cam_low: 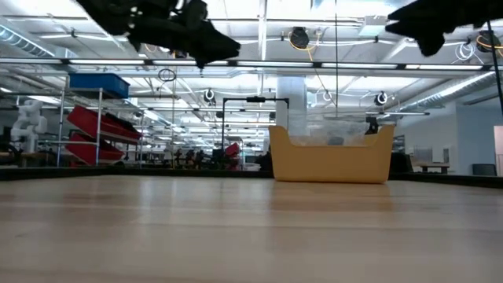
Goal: Roll bandage
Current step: Return to Home Position
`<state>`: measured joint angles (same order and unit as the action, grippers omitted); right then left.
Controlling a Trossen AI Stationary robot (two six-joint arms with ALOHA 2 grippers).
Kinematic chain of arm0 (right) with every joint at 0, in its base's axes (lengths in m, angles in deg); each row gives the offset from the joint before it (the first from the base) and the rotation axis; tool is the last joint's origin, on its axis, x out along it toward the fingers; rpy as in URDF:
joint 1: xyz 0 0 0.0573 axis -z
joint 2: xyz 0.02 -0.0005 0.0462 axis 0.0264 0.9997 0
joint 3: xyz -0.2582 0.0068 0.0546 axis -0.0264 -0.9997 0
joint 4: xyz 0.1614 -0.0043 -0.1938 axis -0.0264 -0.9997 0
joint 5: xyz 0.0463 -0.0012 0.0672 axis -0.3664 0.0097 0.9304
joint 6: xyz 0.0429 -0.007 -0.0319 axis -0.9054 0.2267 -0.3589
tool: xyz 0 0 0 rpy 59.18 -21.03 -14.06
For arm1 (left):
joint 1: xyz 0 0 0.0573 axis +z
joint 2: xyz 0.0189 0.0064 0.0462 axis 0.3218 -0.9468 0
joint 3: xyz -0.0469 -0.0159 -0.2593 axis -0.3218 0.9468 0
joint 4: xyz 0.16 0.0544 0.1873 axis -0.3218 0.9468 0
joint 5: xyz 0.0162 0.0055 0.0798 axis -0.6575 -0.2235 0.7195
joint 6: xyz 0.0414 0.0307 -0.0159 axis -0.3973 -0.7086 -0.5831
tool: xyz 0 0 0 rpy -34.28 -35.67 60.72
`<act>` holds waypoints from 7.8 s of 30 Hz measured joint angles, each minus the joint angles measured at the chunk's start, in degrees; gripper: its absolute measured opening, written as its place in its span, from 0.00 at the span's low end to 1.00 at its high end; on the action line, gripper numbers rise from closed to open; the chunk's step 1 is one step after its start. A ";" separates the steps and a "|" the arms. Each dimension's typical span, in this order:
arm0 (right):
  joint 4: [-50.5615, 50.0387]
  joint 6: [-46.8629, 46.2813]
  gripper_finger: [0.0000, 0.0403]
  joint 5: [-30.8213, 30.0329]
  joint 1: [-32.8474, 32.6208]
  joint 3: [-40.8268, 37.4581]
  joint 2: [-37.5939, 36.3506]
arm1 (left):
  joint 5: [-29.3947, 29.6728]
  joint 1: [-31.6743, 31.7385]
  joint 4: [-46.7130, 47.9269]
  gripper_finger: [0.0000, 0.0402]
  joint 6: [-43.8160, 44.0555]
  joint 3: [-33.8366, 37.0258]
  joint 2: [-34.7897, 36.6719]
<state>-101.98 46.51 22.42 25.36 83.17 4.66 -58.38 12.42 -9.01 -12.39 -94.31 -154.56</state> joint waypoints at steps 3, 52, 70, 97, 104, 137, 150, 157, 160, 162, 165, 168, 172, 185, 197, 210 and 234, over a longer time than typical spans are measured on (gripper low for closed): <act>8.79 -0.63 0.31 0.02 -1.52 -7.62 -2.24 | 2.70 -0.99 -0.94 0.38 2.12 5.19 5.18; 21.64 6.51 0.00 -3.26 -12.85 -20.84 -1.76 | 12.06 -4.75 -15.98 0.08 12.03 43.48 39.13; 22.10 1.56 0.00 -3.21 -12.85 -20.82 -1.81 | 10.10 -10.50 -18.43 0.01 18.61 48.86 46.80; 21.98 2.24 0.00 2.28 -12.68 -20.82 -1.81 | 19.52 -10.48 18.75 0.01 14.65 48.36 75.36; 22.21 0.69 0.00 -1.01 -12.72 -20.82 -3.21 | 19.44 -10.70 18.80 0.01 11.26 48.34 75.37; 19.30 1.51 0.00 -7.56 -18.36 -26.45 -16.56 | 20.41 -10.66 30.13 0.01 6.69 43.27 75.36; 18.47 2.06 0.00 -10.89 -18.36 -26.98 -16.47 | 22.60 -10.66 26.23 0.01 8.54 45.92 75.37; 18.19 2.44 0.00 -10.78 -18.36 -27.04 -16.47 | 22.59 -10.85 22.24 0.01 8.43 47.20 75.15; 18.66 2.52 0.00 -10.78 -18.36 -27.09 -16.47 | 22.63 -10.85 22.23 0.01 8.38 47.22 75.15; 19.22 2.52 0.00 -10.78 -18.36 -27.09 -16.47 | 23.09 -10.85 22.23 0.01 8.25 47.22 75.15; 19.38 1.97 0.00 -10.84 -18.36 -27.09 -16.46 | 23.69 -10.83 22.21 0.01 8.27 47.22 75.09; 19.30 -0.62 0.00 -10.84 -18.36 -27.09 -16.39 | 23.70 -10.83 22.21 0.01 8.29 47.22 75.06; 19.07 -1.16 0.00 -10.85 -18.36 -27.09 -16.39 | 23.72 -10.83 22.21 0.01 8.29 47.22 75.04; 18.37 -6.07 0.00 -10.69 -18.36 -27.09 -16.39 | 23.79 -10.83 22.27 0.01 8.34 47.22 75.04; 18.38 -6.03 0.00 -10.67 -18.36 -27.09 -16.39 | 23.79 -10.84 22.30 0.01 8.35 47.22 75.04; 18.38 -6.03 0.00 -10.69 -18.36 -27.09 -16.39 | 23.79 -10.85 22.32 0.01 8.36 47.22 75.04; 18.35 -6.00 0.00 -10.67 -18.34 -27.11 -16.36 | 23.81 -10.83 22.32 0.01 8.36 47.22 75.02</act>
<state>-83.63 40.51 11.75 7.02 56.06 -11.70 -34.56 1.59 13.31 -4.03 -47.09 -79.54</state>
